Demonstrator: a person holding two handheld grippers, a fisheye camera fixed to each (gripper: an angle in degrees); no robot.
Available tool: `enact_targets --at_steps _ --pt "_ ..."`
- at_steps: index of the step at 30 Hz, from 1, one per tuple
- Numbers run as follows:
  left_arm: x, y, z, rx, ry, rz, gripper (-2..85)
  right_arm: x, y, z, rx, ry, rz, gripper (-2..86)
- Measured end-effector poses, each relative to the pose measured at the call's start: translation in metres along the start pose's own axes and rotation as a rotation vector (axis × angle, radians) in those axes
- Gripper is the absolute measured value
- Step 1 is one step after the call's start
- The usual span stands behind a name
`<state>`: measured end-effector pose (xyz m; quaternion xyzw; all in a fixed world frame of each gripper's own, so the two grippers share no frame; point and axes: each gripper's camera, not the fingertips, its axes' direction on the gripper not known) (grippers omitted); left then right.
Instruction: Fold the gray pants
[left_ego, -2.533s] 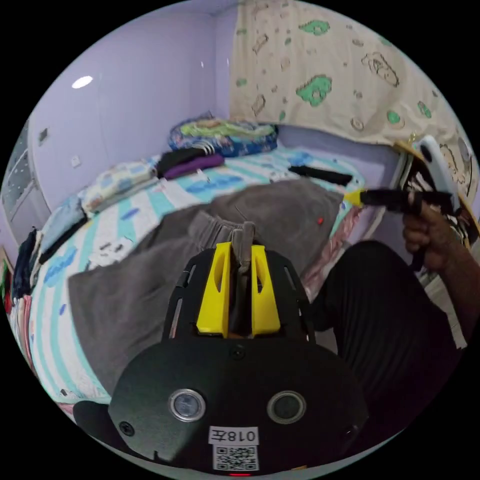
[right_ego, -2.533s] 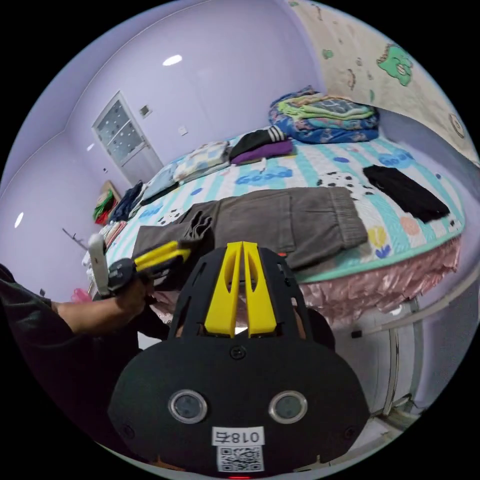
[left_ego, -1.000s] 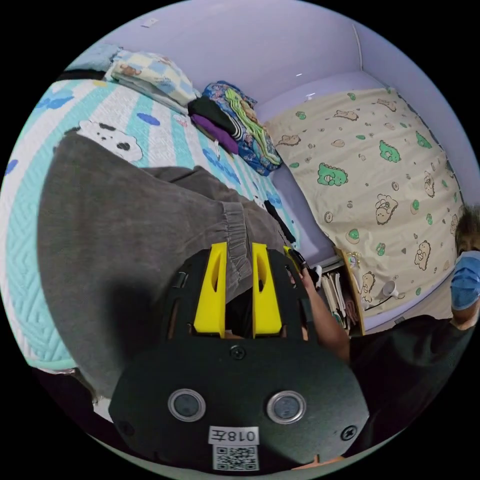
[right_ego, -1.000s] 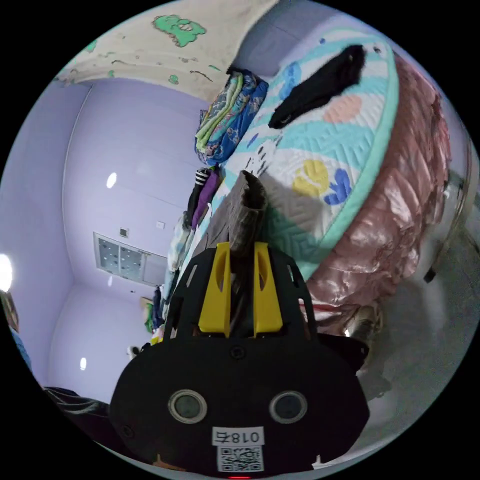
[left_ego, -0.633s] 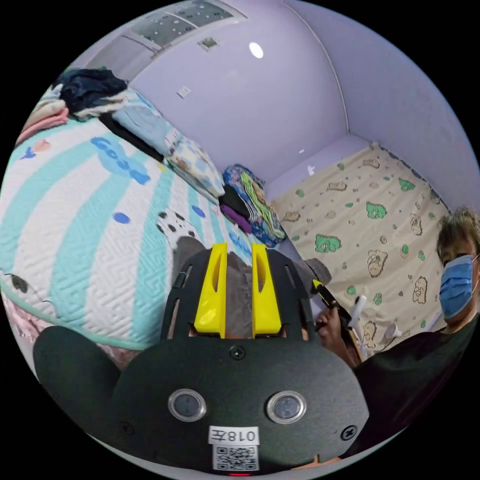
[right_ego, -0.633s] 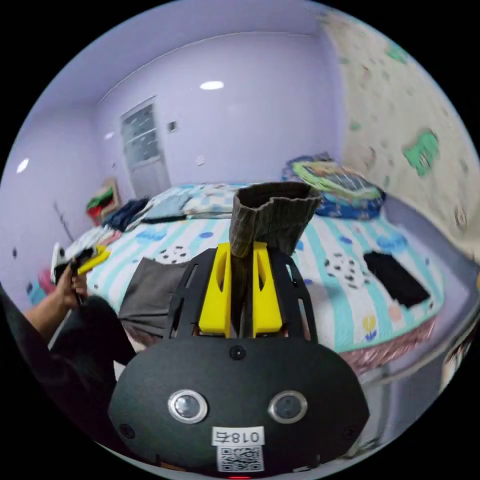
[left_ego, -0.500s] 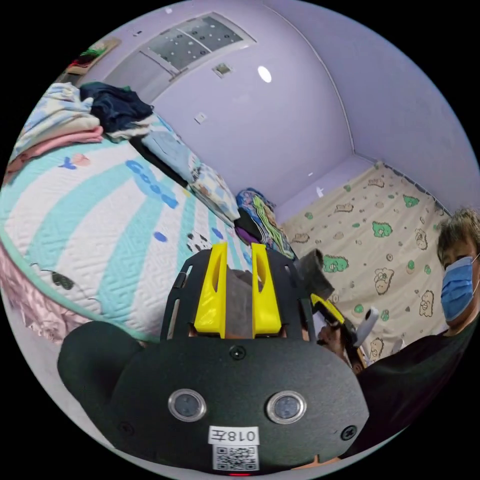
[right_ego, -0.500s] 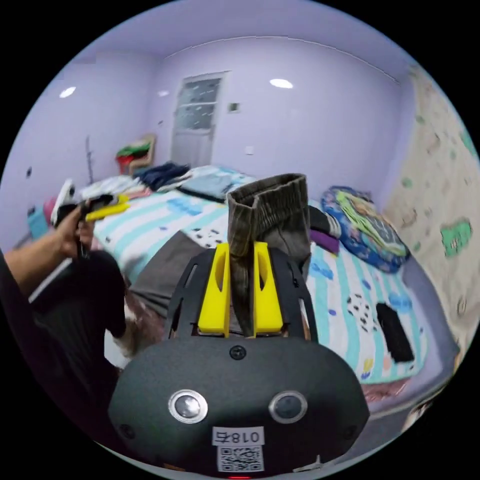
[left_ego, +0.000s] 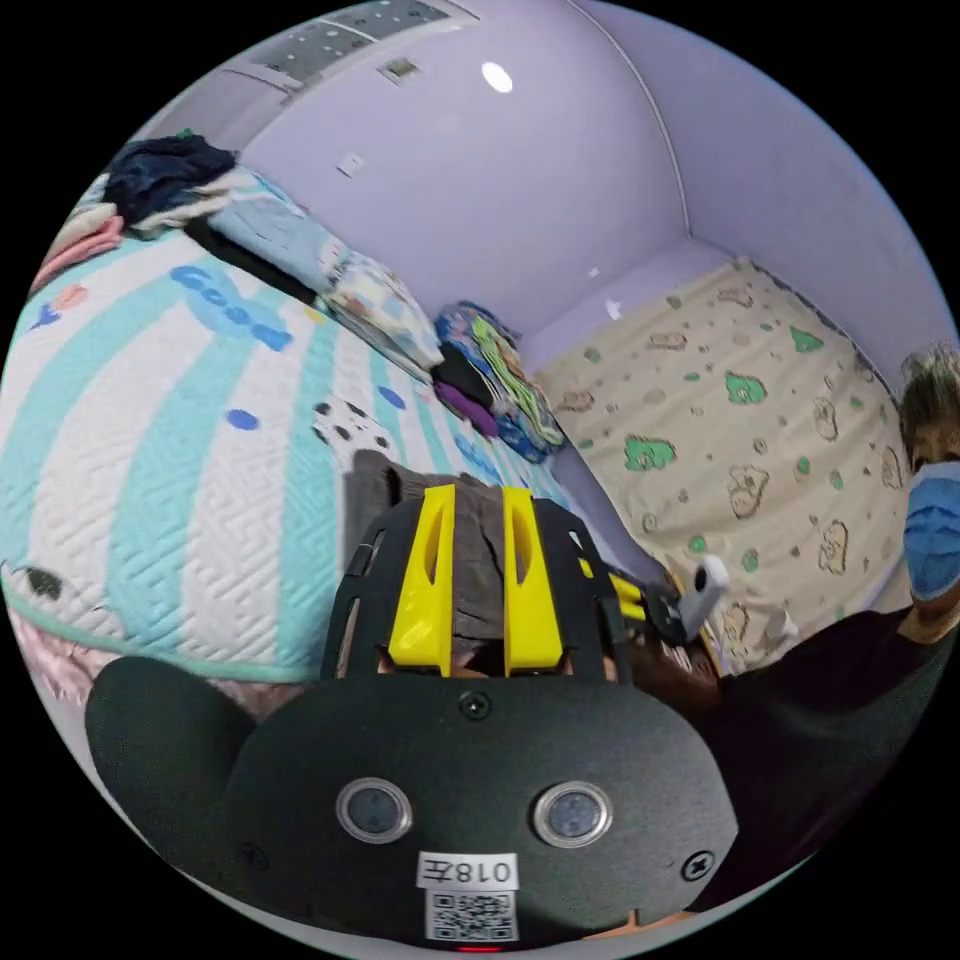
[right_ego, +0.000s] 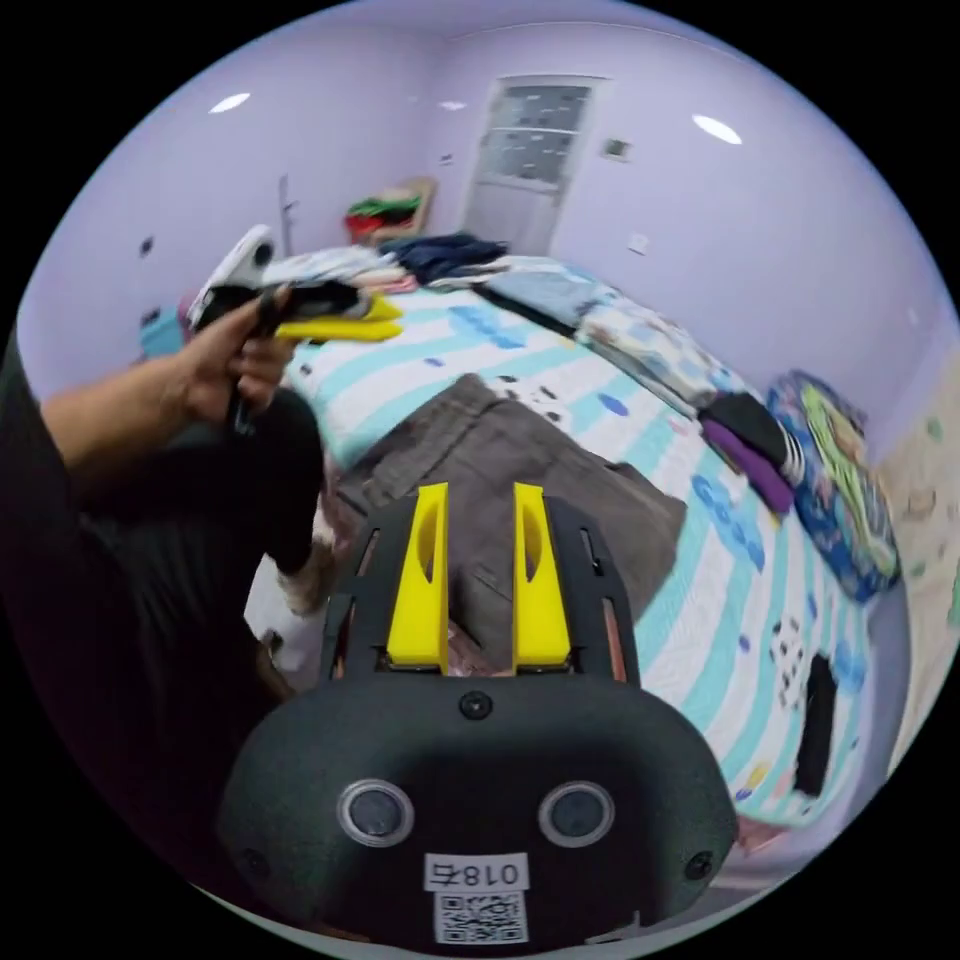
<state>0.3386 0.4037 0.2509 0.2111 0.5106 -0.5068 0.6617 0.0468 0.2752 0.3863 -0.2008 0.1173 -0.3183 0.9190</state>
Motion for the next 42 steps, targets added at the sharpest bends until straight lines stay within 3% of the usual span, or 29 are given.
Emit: enact_targets --at_steps 2,4,6,11,14,18,24,29,34,42 --pt "0.002 -0.002 0.039 -0.118 0.038 0.028 8.0 0.039 0.008 0.009 -0.081 -0.039 0.122 9.5" --pt "-0.006 0.003 0.075 -0.246 -0.012 -0.006 8.8 0.063 0.021 0.041 -0.305 -0.171 0.157 9.8" --pt "-0.026 0.019 0.101 -0.407 -0.120 -0.093 8.8 0.067 0.027 0.041 -0.343 -0.186 0.134 10.4" --pt "-0.044 0.032 0.074 -0.363 -0.124 -0.157 8.0 0.090 0.022 0.019 -0.357 -0.238 0.091 11.1" --pt "-0.042 0.028 0.045 -0.284 -0.142 -0.120 9.0 0.127 0.019 -0.009 -0.251 -0.334 0.141 11.1" --pt "-0.045 0.013 0.004 -0.033 -0.191 -0.077 10.1 0.219 0.033 -0.047 0.021 -0.409 0.380 11.9" --pt "-0.091 -0.001 0.018 0.047 -0.157 -0.140 15.6 0.336 0.061 -0.009 0.078 -0.610 0.669 16.7" --pt "-0.116 0.009 0.049 -0.048 -0.076 -0.180 18.9 0.367 0.082 0.022 0.040 -0.747 0.756 18.3" --pt "-0.118 0.014 0.071 -0.089 -0.009 -0.139 18.8 0.374 0.093 0.009 0.033 -0.939 0.693 17.6" --pt "-0.118 -0.015 0.120 -0.267 -0.104 -0.074 15.3 0.362 0.068 0.003 -0.063 -0.913 0.606 15.7"
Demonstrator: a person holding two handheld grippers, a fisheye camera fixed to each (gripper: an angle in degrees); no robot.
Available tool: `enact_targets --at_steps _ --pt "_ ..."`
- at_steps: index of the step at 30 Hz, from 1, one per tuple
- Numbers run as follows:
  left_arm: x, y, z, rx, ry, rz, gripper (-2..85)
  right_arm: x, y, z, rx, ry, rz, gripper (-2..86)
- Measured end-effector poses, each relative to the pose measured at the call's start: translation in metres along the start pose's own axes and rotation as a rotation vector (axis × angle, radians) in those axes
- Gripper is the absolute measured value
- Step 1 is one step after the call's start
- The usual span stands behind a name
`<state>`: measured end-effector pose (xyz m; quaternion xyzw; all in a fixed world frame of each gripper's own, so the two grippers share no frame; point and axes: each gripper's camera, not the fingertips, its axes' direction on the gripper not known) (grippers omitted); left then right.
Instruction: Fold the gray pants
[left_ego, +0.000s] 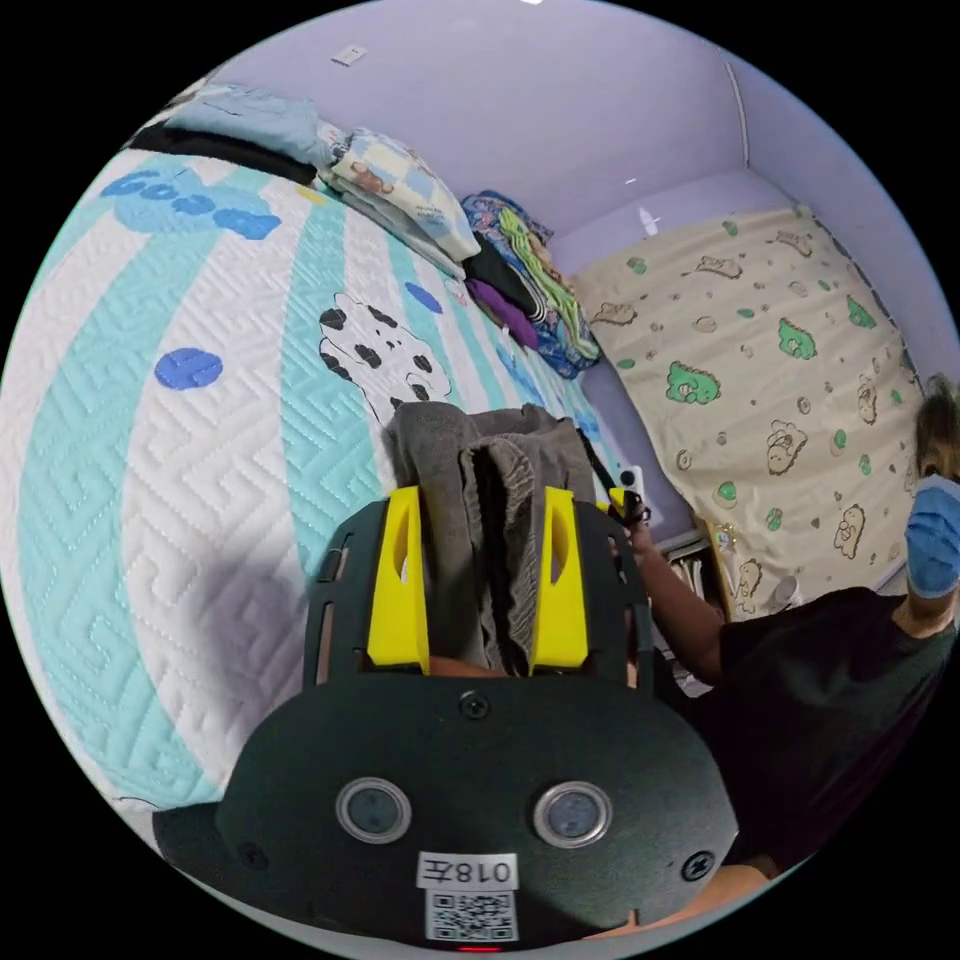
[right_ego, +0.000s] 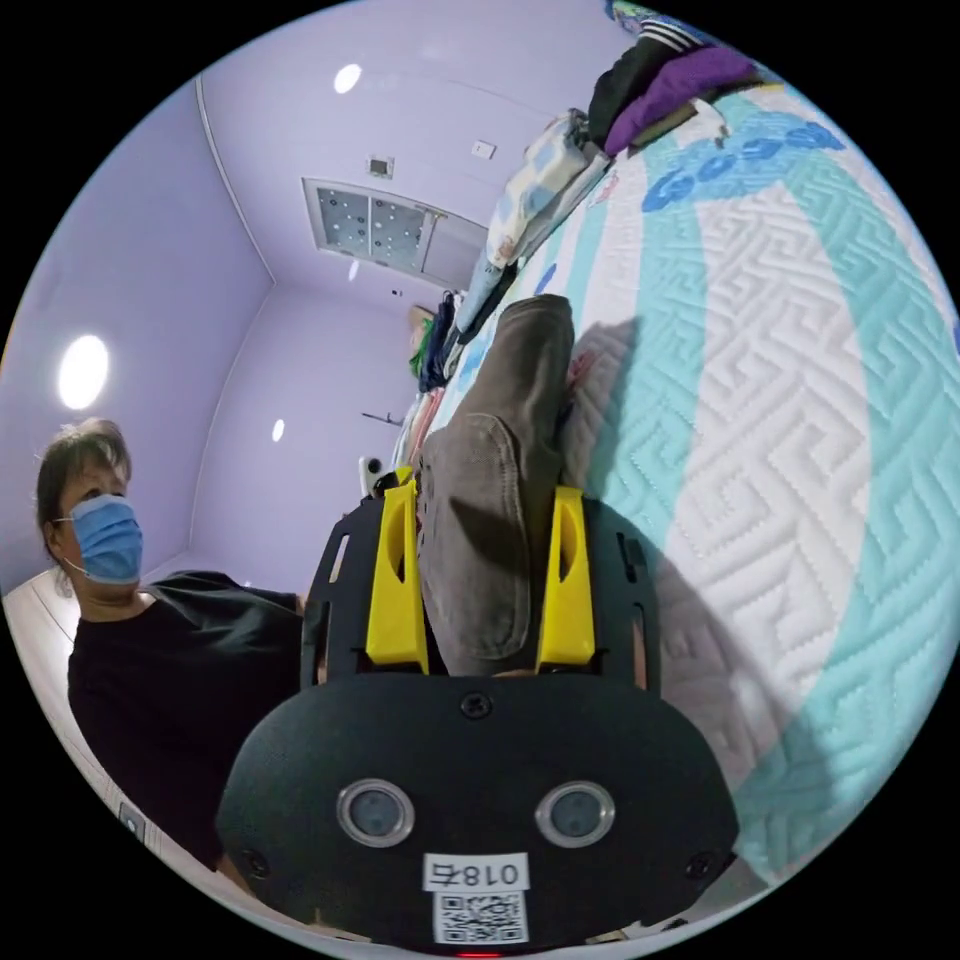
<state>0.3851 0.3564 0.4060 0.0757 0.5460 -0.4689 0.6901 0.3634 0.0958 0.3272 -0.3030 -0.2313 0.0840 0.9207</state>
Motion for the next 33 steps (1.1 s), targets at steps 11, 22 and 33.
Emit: enact_targets --at_steps 11,22,33 --pt "0.087 0.000 0.014 0.022 -0.351 0.206 6.1 -0.097 0.028 -0.003 0.027 0.345 -0.169 8.0" --pt "0.028 -0.042 0.046 -0.047 -0.254 0.003 12.7 -0.111 0.044 0.007 0.019 0.355 -0.077 8.1" --pt "0.027 -0.075 0.075 -0.129 -0.206 0.064 8.2 -0.151 0.065 0.021 0.014 0.382 -0.089 8.1"
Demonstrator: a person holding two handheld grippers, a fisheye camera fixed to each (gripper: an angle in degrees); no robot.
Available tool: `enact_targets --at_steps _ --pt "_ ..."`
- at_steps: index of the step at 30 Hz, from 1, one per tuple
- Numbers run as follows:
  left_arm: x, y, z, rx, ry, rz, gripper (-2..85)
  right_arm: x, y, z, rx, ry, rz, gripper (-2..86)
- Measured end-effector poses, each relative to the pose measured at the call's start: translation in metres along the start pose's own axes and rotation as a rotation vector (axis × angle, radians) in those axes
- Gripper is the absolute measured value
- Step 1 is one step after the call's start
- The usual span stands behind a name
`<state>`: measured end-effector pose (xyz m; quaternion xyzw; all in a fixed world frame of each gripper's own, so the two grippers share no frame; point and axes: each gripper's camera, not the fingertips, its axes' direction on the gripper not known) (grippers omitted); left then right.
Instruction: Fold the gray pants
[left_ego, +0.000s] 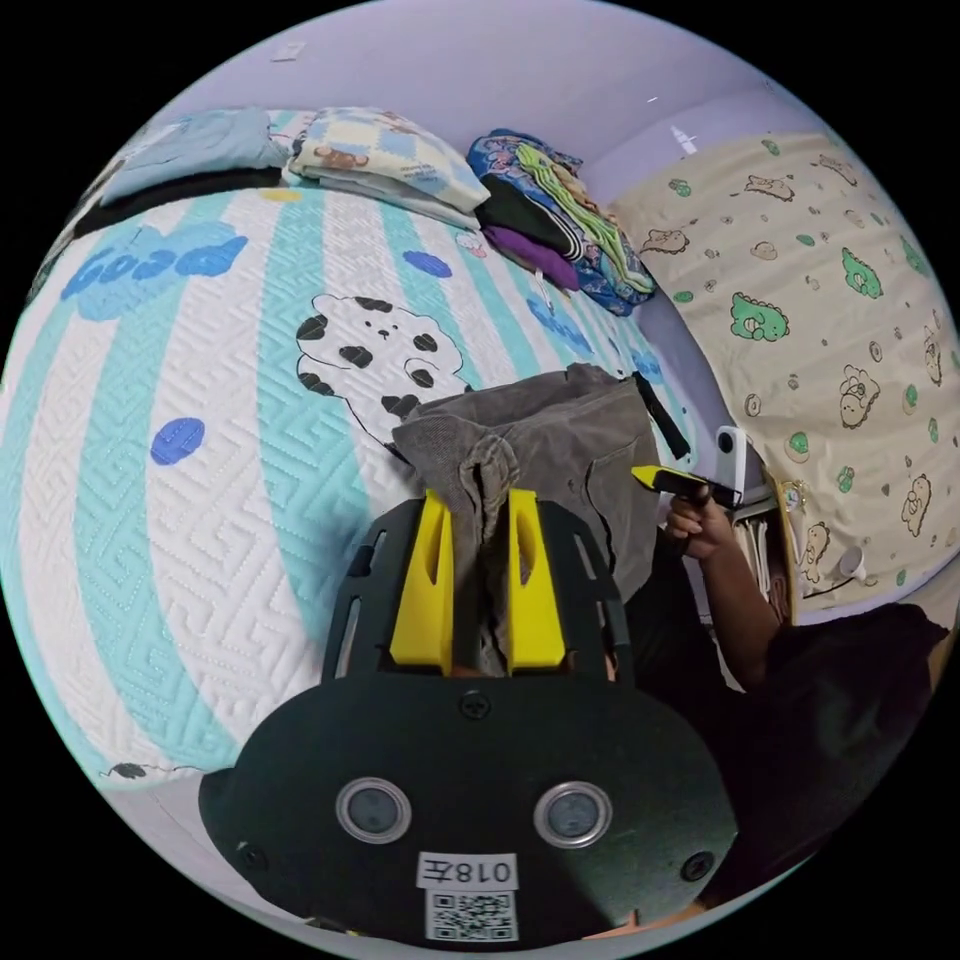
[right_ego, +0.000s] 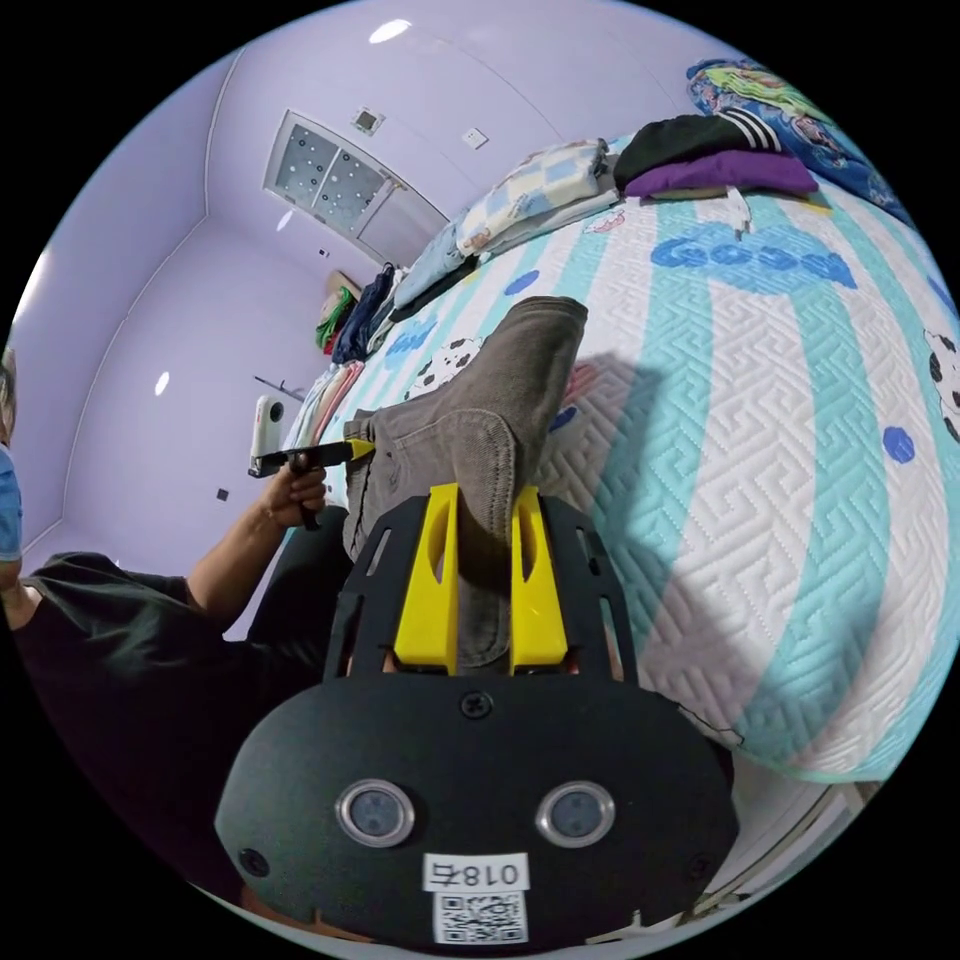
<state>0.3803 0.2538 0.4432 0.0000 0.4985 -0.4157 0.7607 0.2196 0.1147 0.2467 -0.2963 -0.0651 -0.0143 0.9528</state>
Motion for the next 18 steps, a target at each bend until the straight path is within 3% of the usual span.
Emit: enact_targets --at_steps 11,18 --pt "0.053 -0.001 -0.040 0.123 -0.043 0.103 7.6 -0.093 0.027 -0.032 0.086 0.147 -0.106 8.0" --pt "0.062 -0.032 -0.017 0.271 0.024 0.135 7.6 -0.148 0.008 -0.064 0.137 0.404 -0.206 7.9"
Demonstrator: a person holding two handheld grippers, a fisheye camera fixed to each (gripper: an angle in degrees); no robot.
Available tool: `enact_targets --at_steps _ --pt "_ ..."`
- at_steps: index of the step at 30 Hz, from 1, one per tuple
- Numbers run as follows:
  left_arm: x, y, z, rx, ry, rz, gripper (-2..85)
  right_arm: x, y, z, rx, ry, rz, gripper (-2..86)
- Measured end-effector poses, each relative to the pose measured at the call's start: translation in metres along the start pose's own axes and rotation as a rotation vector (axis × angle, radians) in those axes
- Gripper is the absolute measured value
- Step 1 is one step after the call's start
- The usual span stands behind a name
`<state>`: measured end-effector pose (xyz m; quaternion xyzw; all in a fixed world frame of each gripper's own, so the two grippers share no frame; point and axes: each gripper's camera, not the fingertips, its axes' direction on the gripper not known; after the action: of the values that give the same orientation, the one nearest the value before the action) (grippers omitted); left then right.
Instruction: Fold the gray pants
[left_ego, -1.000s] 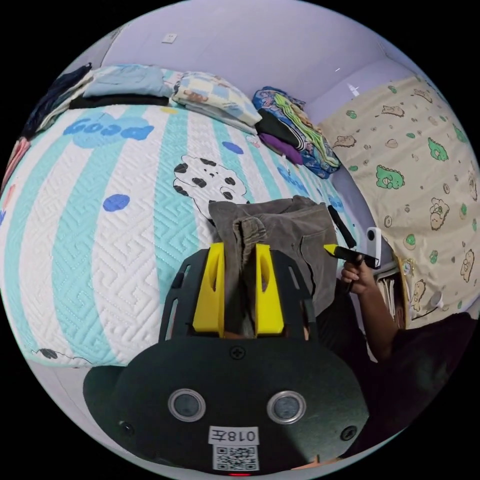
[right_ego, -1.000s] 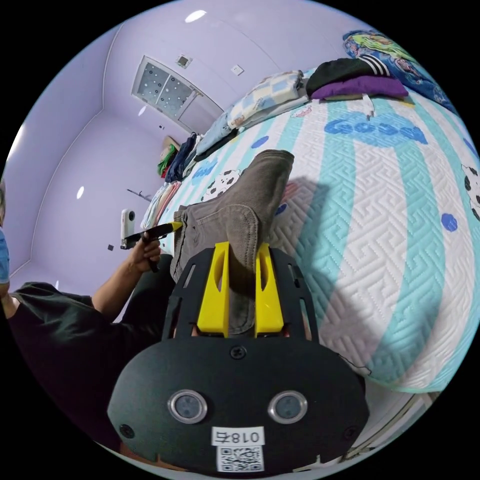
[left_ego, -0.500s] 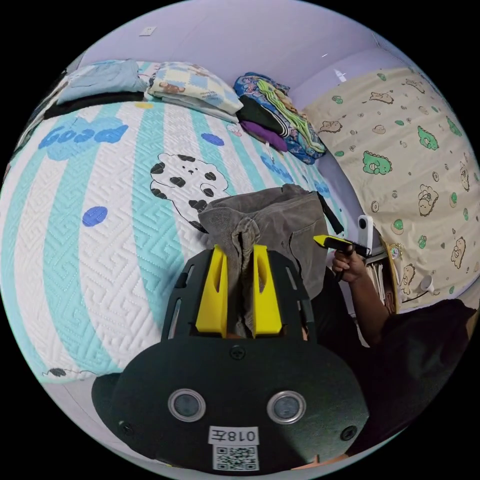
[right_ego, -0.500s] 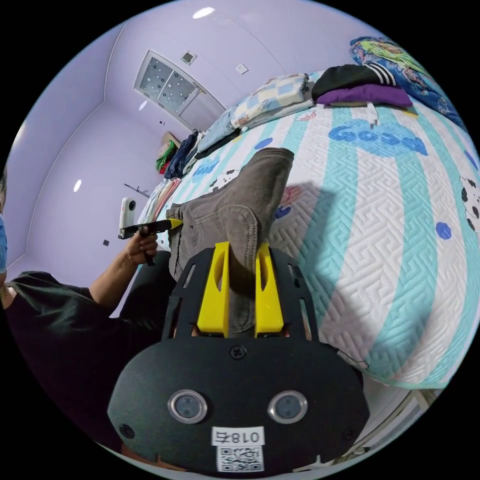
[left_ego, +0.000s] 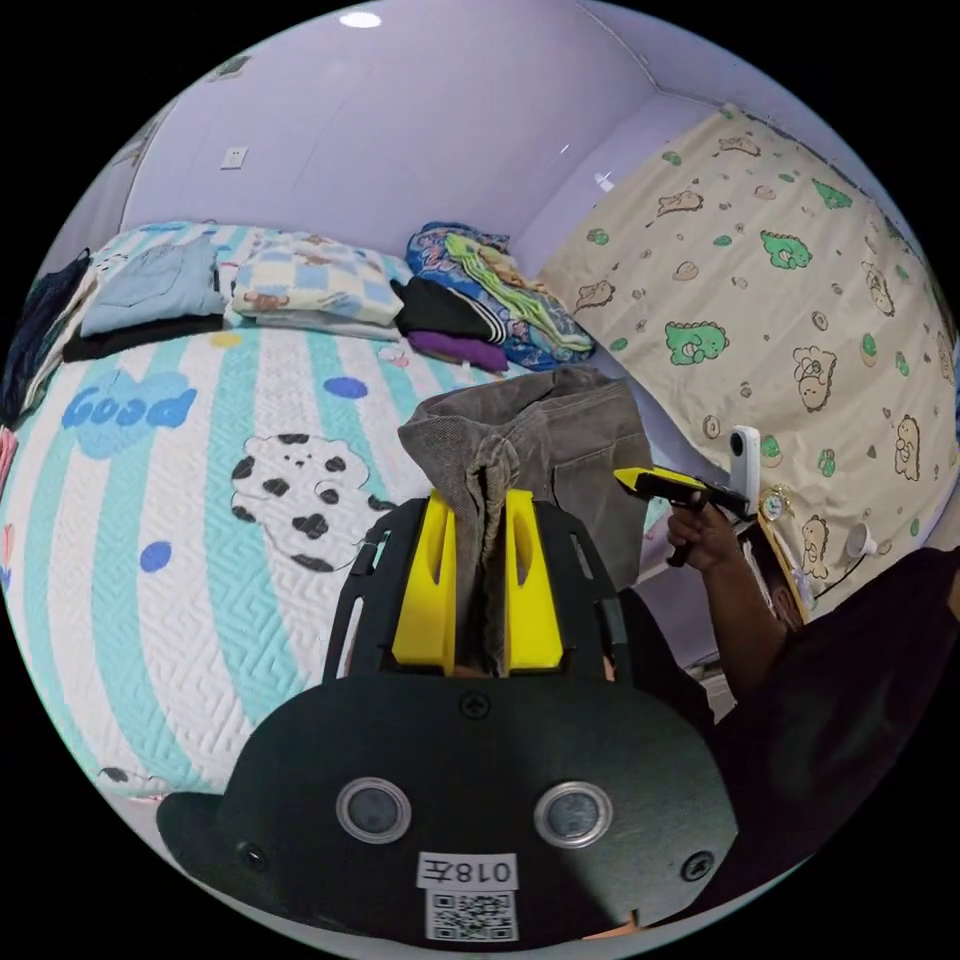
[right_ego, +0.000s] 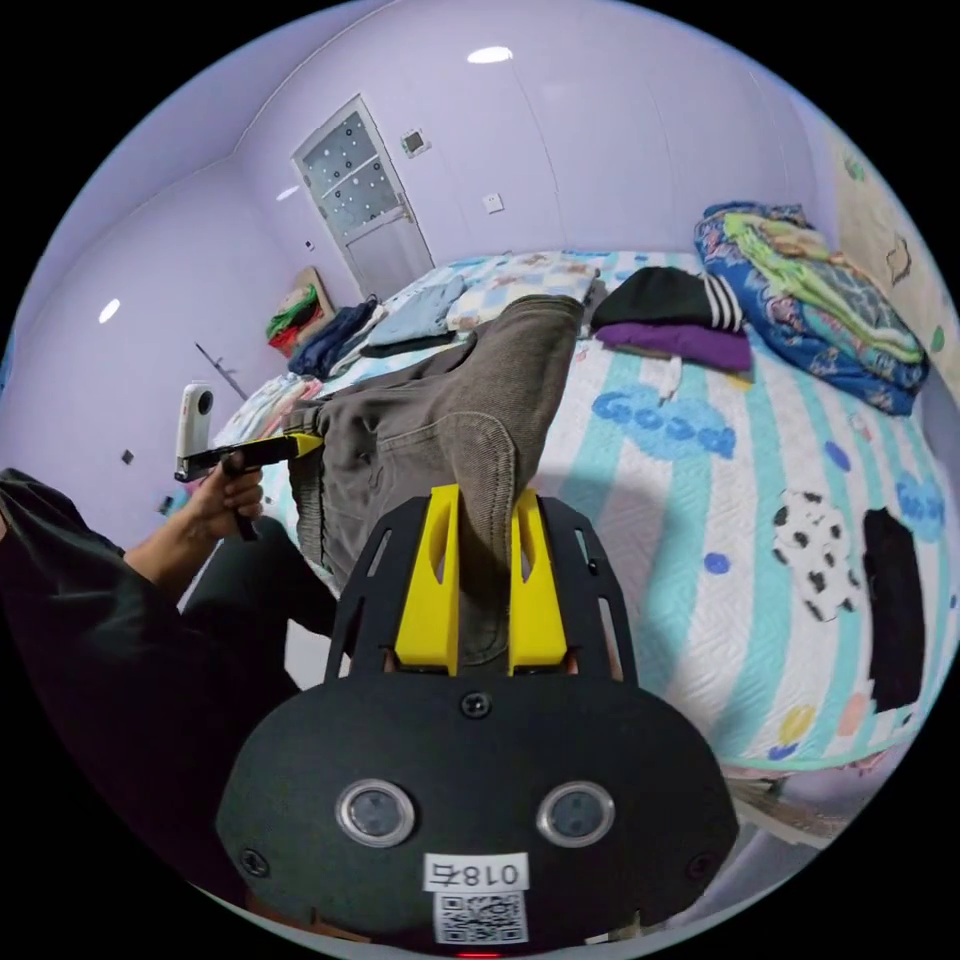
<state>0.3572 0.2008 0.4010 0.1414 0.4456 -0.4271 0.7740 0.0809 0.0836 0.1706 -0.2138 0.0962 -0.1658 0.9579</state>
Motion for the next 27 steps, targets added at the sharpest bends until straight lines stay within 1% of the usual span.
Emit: enact_targets --at_steps 5,7,8,10,11,13,14,15,16,17,19,20,22,24,26,27 --pt "-0.012 -0.016 0.032 0.075 0.011 -0.025 7.4 -0.013 -0.045 0.005 -0.069 0.135 -0.107 7.9" --pt "-0.026 -0.024 0.038 0.125 0.034 -0.061 7.3 -0.025 -0.084 0.009 -0.092 0.203 -0.215 7.8" --pt "-0.036 -0.031 0.040 0.169 0.046 -0.086 7.2 -0.029 -0.095 0.010 -0.095 0.219 -0.246 7.8" --pt "-0.049 -0.045 0.040 0.251 0.055 -0.111 7.2 -0.048 -0.149 0.014 -0.098 0.291 -0.390 7.8" --pt "-0.058 -0.057 0.039 0.316 0.056 -0.122 7.2 -0.054 -0.164 0.016 -0.096 0.312 -0.428 7.8" --pt "-0.075 -0.081 0.037 0.423 0.058 -0.147 7.2 -0.080 -0.231 0.026 -0.082 0.409 -0.587 7.8" --pt "-0.090 -0.100 0.037 0.496 0.062 -0.173 7.2 -0.087 -0.248 0.030 -0.076 0.434 -0.621 7.9" --pt "-0.105 -0.122 0.038 0.565 0.060 -0.194 7.2 -0.101 -0.285 0.040 -0.063 0.480 -0.690 7.9" --pt "-0.113 -0.133 0.039 0.597 0.056 -0.200 7.2 -0.115 -0.322 0.055 -0.059 0.523 -0.750 7.9" --pt "-0.131 -0.157 0.041 0.658 0.042 -0.225 7.2 -0.121 -0.341 0.064 -0.058 0.544 -0.774 7.9" --pt "-0.164 -0.194 0.050 0.741 0.025 -0.296 7.4 -0.141 -0.413 0.118 -0.040 0.649 -0.866 8.5" --pt "-0.189 -0.220 0.059 0.778 -0.002 -0.334 7.7 -0.144 -0.429 0.137 -0.034 0.682 -0.883 8.7" --pt "-0.237 -0.250 0.080 0.775 -0.003 -0.430 9.4 -0.147 -0.478 0.216 -0.011 0.865 -0.830 10.6" --pt "-0.299 -0.260 0.117 0.654 0.099 -0.615 12.7 -0.147 -0.483 0.269 -0.074 1.001 -0.710 9.8" --pt "-0.320 -0.258 0.128 0.605 0.108 -0.629 13.1 -0.150 -0.458 0.298 -0.031 1.021 -0.689 9.5" --pt "-0.326 -0.260 0.128 0.579 0.106 -0.579 12.4 -0.149 -0.434 0.307 0.020 1.023 -0.701 8.6"
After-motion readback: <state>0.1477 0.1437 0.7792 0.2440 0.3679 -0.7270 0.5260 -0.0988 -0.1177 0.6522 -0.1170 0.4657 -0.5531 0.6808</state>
